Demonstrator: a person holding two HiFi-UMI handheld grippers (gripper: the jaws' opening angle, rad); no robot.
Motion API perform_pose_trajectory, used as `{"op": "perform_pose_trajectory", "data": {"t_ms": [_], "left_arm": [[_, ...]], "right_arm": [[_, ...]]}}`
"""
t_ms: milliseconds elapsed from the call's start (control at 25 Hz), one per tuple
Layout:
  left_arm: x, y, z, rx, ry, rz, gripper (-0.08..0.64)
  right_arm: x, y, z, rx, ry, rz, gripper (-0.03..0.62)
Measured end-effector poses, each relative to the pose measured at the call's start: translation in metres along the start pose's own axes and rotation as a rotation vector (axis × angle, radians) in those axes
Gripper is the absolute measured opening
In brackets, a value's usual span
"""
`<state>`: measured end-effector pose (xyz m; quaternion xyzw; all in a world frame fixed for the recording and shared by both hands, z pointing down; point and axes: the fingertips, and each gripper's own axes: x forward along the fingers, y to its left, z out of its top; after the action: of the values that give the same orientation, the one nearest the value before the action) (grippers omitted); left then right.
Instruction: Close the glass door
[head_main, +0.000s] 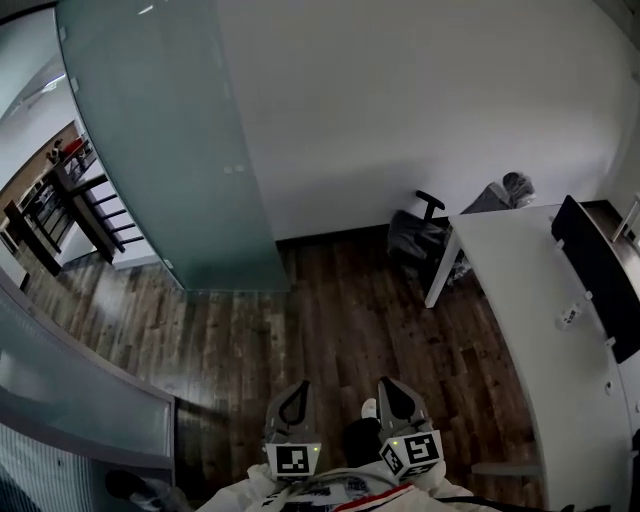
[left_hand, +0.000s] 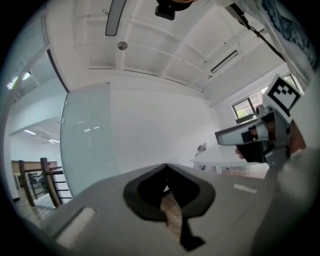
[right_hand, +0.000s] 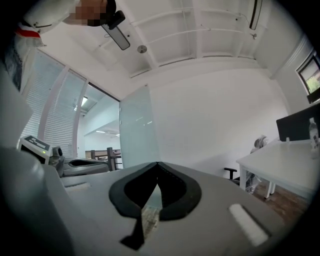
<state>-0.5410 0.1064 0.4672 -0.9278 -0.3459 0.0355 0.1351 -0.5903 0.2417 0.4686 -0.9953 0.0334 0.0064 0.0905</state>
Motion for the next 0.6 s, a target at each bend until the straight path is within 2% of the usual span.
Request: {"op": "perform_pose_trajectory", "data": {"t_ms": [200, 360, 600], "left_arm": [[0.107, 0.015, 0.012, -0.031, -0.001, 0.008, 0.003], [0.192, 0.014, 0.011, -0.038, 0.022, 0.006, 0.003], [0.267, 0.032, 0.014, -0.04, 0.055, 0.037, 0.003]], "right_arm": [[0.087, -0.063, 0.033, -0.025, -0.016, 0.047, 0.005], [0.146, -0.116, 0.037, -0.012, 0.006, 0.058, 0.005], [0.212, -0.165, 0.04, 0.023, 0.031, 0.097, 0.005]]}}
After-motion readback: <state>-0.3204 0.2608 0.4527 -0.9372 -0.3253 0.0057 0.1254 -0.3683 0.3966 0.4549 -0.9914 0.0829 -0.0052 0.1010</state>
